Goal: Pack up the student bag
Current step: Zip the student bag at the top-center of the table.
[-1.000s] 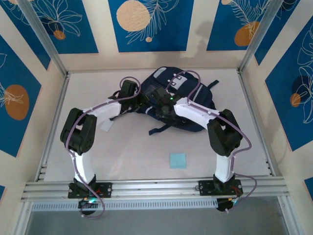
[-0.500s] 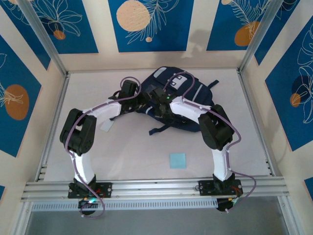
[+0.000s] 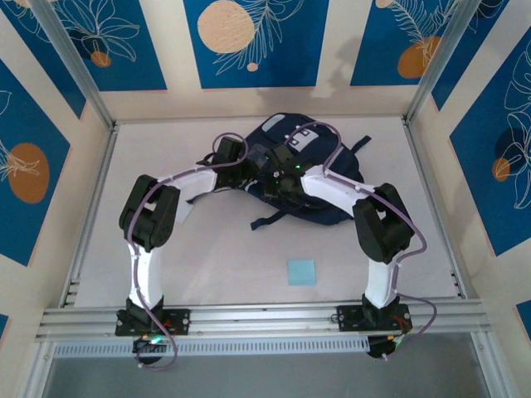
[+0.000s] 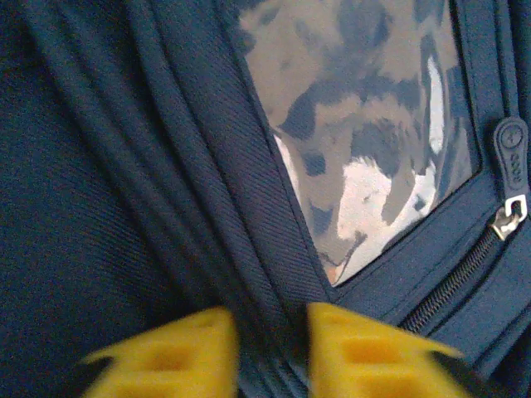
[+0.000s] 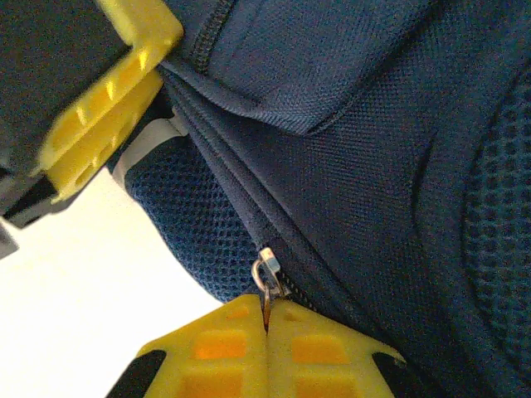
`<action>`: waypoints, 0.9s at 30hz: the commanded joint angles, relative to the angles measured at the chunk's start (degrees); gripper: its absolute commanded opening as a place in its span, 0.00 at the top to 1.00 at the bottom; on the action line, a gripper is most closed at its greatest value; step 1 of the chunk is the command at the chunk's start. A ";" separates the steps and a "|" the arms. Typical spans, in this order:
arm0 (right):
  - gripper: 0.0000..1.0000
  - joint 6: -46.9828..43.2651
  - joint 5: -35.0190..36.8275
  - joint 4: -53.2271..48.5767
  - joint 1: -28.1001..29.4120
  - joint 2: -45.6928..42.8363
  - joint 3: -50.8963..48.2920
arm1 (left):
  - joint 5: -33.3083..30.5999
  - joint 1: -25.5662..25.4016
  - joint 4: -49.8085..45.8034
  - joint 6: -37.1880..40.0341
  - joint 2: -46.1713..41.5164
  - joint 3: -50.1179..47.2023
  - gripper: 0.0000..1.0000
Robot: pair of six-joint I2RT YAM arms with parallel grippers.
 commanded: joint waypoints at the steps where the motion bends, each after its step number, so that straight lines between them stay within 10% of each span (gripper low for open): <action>1: 1.00 -2.31 -7.92 -5.84 1.68 -4.75 -1.52 | -3.23 -0.30 0.12 2.31 2.80 2.86 1.00; 23: 1.00 -12.57 -0.47 -25.35 -4.28 -20.82 -16.45 | -1.92 4.20 -8.77 10.06 9.16 17.88 1.00; 27: 1.00 -12.54 -7.63 -17.98 -3.78 -16.78 -11.48 | 2.27 4.16 -11.40 11.38 6.12 17.99 0.47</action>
